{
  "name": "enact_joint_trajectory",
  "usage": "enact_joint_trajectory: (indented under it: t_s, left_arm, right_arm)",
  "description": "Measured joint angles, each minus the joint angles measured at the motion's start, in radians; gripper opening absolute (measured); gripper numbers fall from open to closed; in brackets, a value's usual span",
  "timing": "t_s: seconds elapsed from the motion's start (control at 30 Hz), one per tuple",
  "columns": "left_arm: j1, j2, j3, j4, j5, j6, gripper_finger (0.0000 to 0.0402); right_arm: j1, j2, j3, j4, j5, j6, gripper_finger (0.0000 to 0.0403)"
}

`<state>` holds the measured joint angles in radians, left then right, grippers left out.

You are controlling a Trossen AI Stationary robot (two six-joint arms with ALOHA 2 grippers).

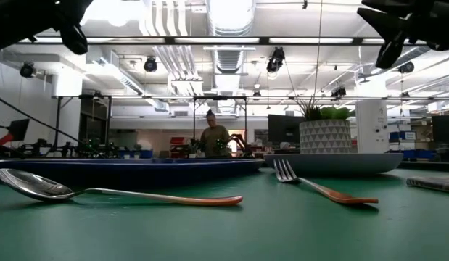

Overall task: Pick and place plate/cup/fork/spoon on tray
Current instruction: Put the white plate on the blue tray

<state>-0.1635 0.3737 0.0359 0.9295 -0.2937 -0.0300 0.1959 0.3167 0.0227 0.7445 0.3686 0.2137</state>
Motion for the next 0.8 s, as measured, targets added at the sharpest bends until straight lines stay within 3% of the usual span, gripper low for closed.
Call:
enact_joint_trajectory:
  t_s: [0.2,0.47,0.63,0.8]
  left_arm:
    - [0.0,0.12,0.055,0.03,-0.056,0.06,0.0]
    - [0.0,0.182,0.079,0.032,-0.059,0.071,0.0]
    - [0.0,0.182,0.079,0.032,-0.061,0.065,0.0]
    - [0.0,0.182,0.072,0.03,-0.062,0.064,0.0]
  right_arm:
    - [0.0,0.24,0.001,0.219,0.081,-0.032,0.0068]
    - [-0.003,0.498,0.167,0.123,0.132,0.034,0.0068]
    - [-0.006,0.59,0.355,-0.186,0.128,0.075,0.0068]
    - [-0.021,0.668,0.575,-0.703,0.119,0.183,0.0068]
